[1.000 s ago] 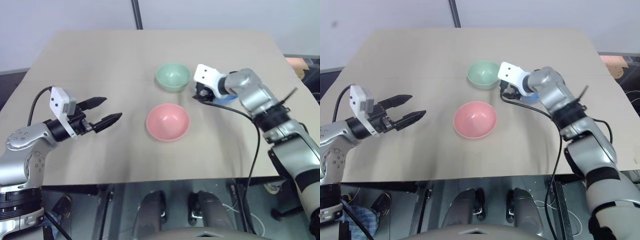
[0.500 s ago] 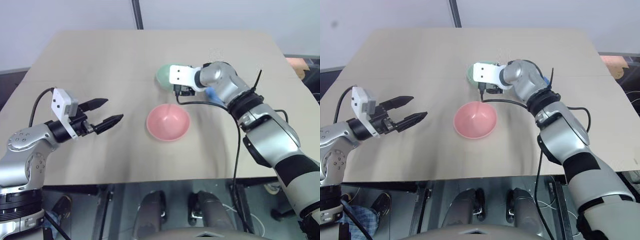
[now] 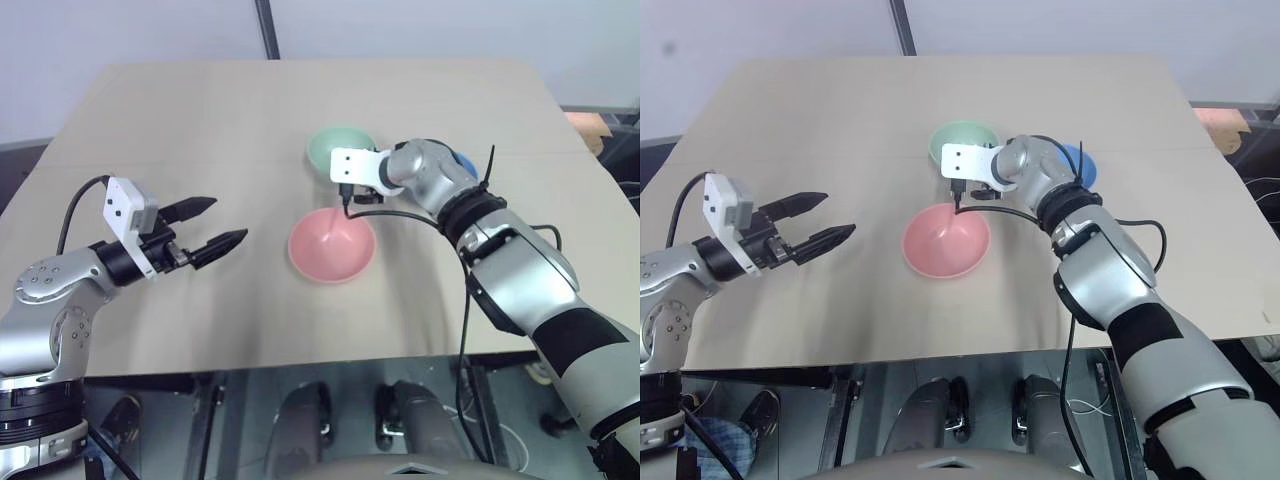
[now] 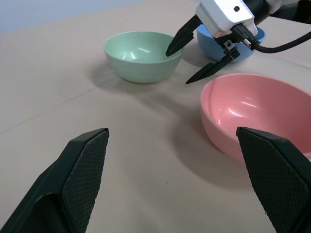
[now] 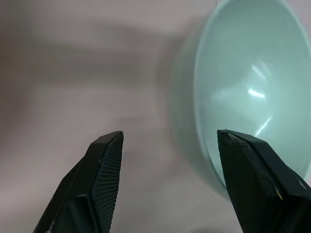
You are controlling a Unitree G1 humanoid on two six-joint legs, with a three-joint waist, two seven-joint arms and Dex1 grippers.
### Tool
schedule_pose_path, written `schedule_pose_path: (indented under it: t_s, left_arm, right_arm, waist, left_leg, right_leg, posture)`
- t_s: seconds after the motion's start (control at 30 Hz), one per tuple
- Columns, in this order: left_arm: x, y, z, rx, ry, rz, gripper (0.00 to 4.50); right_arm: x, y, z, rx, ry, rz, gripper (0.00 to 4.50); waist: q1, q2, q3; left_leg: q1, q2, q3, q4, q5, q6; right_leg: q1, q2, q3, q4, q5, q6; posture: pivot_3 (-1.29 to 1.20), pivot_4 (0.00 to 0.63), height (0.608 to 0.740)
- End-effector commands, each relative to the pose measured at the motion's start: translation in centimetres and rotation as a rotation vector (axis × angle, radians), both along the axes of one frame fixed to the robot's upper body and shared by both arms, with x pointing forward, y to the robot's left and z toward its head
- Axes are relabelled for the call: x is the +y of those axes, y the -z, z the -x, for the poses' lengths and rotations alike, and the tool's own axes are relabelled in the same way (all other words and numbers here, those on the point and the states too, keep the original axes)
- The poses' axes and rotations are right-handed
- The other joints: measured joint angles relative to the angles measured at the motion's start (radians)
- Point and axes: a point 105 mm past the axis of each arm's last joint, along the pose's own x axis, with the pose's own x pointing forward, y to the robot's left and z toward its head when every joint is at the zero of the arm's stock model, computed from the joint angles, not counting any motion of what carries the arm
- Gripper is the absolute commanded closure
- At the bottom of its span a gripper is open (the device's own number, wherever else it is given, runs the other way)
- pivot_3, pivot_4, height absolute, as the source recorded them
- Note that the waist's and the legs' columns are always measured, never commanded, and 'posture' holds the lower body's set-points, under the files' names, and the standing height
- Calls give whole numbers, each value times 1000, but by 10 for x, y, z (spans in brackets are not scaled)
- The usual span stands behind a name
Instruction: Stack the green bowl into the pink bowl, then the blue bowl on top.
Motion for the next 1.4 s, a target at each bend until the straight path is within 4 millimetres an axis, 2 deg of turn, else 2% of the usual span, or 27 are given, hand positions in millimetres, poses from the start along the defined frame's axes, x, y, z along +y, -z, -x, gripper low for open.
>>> schedule_pose_path:
  t_s: [0.03, 0.13, 0.2, 0.33, 0.53, 0.67, 0.77, 0.87, 1.13, 1.27, 1.4]
  left_arm:
    - [-1, -12, 5, -44, 6, -25, 76]
    - [0, -13, 5, -44, 2, -26, 0]
    - [0, -13, 5, -44, 3, -28, 0]
    - [-1, -13, 5, -43, 7, -29, 0]
    - [-2, -12, 3, -41, 13, -26, 0]
    - [-7, -11, 3, -35, 40, -20, 0]
    - [-9, -11, 4, -27, 66, -24, 0]
    - [-10, -12, 5, -19, 100, -32, 0]
    - [-11, -9, 8, 35, 235, -96, 0]
    - [-10, -10, 1, 45, 283, -124, 0]
    - [-9, -11, -10, 43, 307, -144, 0]
  right_arm:
    - [8, -22, -2, -60, -23, -28, 1124]
    - [11, -23, 0, -61, -40, -30, 1856]
    - [12, -22, 1, -58, -50, -30, 2880]
    - [12, -21, 1, -56, -57, -27, 4397]
    - [11, -24, 3, -62, -85, -10, 4465]
    - [20, -32, 15, -15, -174, -51, 4465]
    - [21, -40, 34, 25, -272, -73, 4465]
    - [13, -52, 59, 54, -343, -100, 4465]
    - [-11, -99, 114, 50, -404, -162, 4465]
    - [-19, -103, 136, 42, -419, -123, 4465]
    - [-18, -89, 159, 78, -447, -82, 4465]
  waist:
    - [0, 0, 0]
    - [0, 0, 0]
    - [0, 0, 0]
    - [0, 0, 0]
    - [0, 0, 0]
    - [0, 0, 0]
    - [1, 0, 0]
    - [7, 0, 0]
    - [4, 0, 0]
    - [7, 0, 0]
    - [10, 0, 0]
  left_leg:
    - [0, 0, 0, 0, 0, 0]
    - [0, 0, 0, 0, 0, 0]
    - [0, 0, 0, 0, 0, 0]
    - [0, 0, 0, -1, 0, 0]
    - [0, 0, 0, -1, 0, 0]
    - [0, 0, 0, -1, 0, 0]
    - [0, 0, 0, -1, 0, 0]
    - [-1, -1, -1, -2, 0, 0]
    - [0, -1, -1, -1, 0, 0]
    - [0, 0, -1, -2, 0, 0]
    - [0, -1, -1, -1, 0, 0]
  right_leg:
    - [0, 0, 0, 0, 0, 0]
    - [0, 0, 0, 0, 0, 0]
    - [0, 0, 0, 0, 0, 0]
    - [0, 0, 0, 0, 0, 0]
    - [0, 0, 0, -1, 0, 0]
    - [0, 0, 0, -1, 0, 0]
    - [0, 0, 0, -1, 0, 0]
    - [0, 0, 0, -2, 0, 0]
    - [-1, 0, -1, -1, 0, 0]
    - [-1, 0, -1, -1, 0, 0]
    - [-1, 0, -1, -1, -1, 1]
  posture:
    - [0, 150, 740]
    - [0, 150, 740]
    - [0, 150, 740]
    - [0, 150, 740]
    - [0, 150, 740]
    - [0, 150, 740]
    - [0, 150, 740]
    - [0, 150, 740]
    - [0, 150, 740]
    - [0, 150, 740]
    - [0, 150, 740]
